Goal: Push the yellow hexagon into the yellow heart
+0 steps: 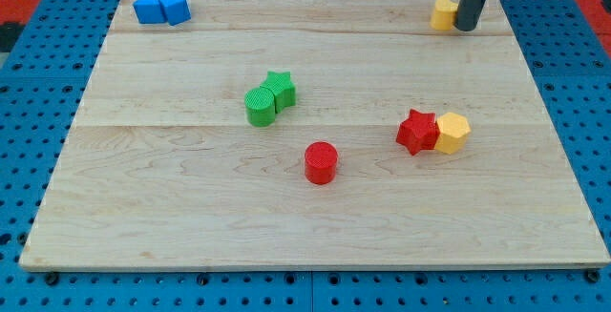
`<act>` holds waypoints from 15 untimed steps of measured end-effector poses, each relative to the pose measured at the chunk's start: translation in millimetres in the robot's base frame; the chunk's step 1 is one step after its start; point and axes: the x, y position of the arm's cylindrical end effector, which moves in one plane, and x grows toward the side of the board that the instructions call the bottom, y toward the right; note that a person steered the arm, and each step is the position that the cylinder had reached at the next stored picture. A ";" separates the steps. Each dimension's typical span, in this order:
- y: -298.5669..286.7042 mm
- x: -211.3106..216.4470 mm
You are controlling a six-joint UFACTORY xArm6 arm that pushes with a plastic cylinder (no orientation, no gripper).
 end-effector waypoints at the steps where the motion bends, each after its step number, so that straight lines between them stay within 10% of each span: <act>1: 25.3 45.6; 4: 30.3 247.8; 6: -61.7 206.4; 15: -83.3 41.3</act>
